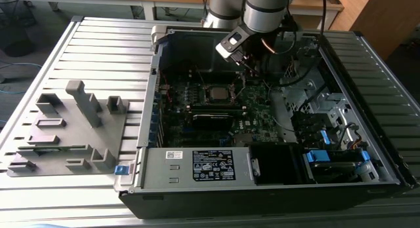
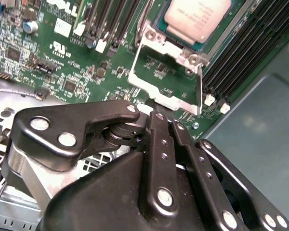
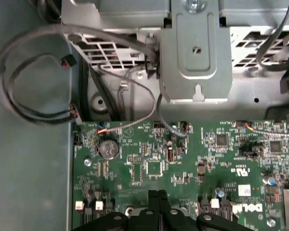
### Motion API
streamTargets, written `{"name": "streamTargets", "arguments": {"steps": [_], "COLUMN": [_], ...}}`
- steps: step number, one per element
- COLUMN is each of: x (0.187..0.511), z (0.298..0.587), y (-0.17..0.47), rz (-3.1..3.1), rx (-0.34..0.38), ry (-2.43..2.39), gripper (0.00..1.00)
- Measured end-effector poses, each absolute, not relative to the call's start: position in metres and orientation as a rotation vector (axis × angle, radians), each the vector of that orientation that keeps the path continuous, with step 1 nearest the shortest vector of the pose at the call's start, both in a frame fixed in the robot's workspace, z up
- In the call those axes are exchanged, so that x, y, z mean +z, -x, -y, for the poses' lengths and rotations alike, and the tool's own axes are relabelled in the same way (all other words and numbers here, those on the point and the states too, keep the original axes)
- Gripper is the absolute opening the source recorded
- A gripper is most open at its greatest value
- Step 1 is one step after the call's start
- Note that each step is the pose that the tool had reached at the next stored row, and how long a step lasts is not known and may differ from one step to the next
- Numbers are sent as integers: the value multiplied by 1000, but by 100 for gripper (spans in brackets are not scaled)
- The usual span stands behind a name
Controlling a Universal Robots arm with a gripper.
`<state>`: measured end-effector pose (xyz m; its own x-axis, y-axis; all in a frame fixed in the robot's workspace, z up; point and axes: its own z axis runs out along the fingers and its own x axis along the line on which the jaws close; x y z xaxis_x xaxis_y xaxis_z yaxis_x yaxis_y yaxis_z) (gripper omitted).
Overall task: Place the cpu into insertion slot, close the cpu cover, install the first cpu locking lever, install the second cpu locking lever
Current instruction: 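Close the cpu cover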
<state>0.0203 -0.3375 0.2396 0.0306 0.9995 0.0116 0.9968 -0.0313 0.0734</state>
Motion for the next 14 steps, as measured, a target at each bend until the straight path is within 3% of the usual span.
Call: {"name": "streamTargets", "arguments": {"steps": [14], "x": [239], "z": [337], "y": [1], "rz": [-2154], "rx": [92], "ry": [-2223], "gripper": [11]}}
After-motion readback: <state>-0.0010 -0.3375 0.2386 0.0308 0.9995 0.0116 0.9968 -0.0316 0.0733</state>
